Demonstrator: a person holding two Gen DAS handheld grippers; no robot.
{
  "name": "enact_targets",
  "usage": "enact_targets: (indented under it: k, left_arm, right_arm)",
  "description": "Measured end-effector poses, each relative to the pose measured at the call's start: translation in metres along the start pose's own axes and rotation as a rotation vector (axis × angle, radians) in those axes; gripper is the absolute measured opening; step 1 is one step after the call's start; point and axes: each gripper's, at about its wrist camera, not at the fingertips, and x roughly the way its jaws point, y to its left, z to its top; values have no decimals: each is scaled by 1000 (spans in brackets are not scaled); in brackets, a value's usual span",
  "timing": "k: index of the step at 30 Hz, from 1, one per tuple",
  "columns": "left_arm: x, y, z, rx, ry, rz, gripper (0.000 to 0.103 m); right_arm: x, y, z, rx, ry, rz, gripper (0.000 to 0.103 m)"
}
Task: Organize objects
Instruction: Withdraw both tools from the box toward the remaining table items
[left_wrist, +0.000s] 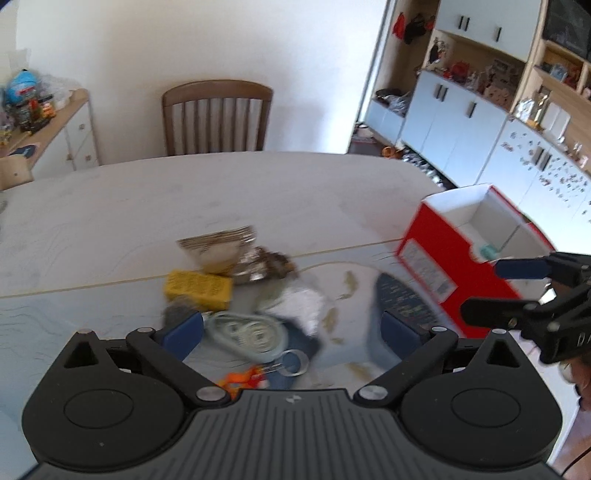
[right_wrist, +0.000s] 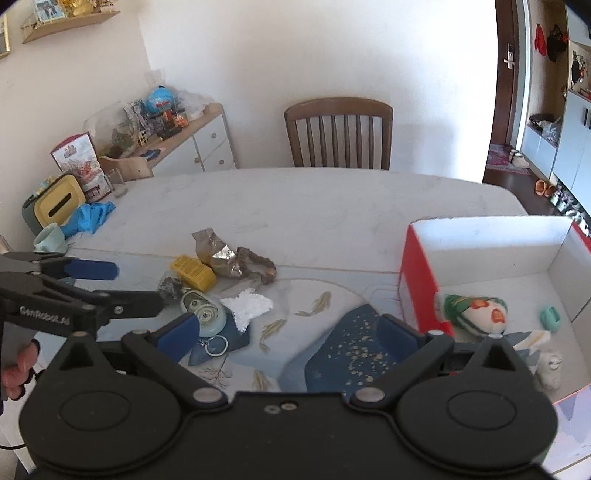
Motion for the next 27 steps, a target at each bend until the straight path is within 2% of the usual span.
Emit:
enact_targets:
  k: [6, 11, 17, 21, 27]
  left_arm:
    - [12, 31, -17, -15, 39, 47, 103]
    - [28, 45, -30, -25, 73, 72, 103]
    - [41, 47, -44, 32, 70, 108, 103]
    - [49, 47, -51, 51, 78, 82, 103]
    - [61, 42, -63, 83, 83, 73, 103]
  right_arm:
    - [28, 3, 0, 32, 60, -35, 102]
    - [48, 7, -1, 33, 101, -29, 102]
    - [78, 11, 2, 21, 159, -14, 102]
    - [98, 15, 4, -15, 212, -11, 102]
    - [122, 19, 9, -43, 234, 2, 100]
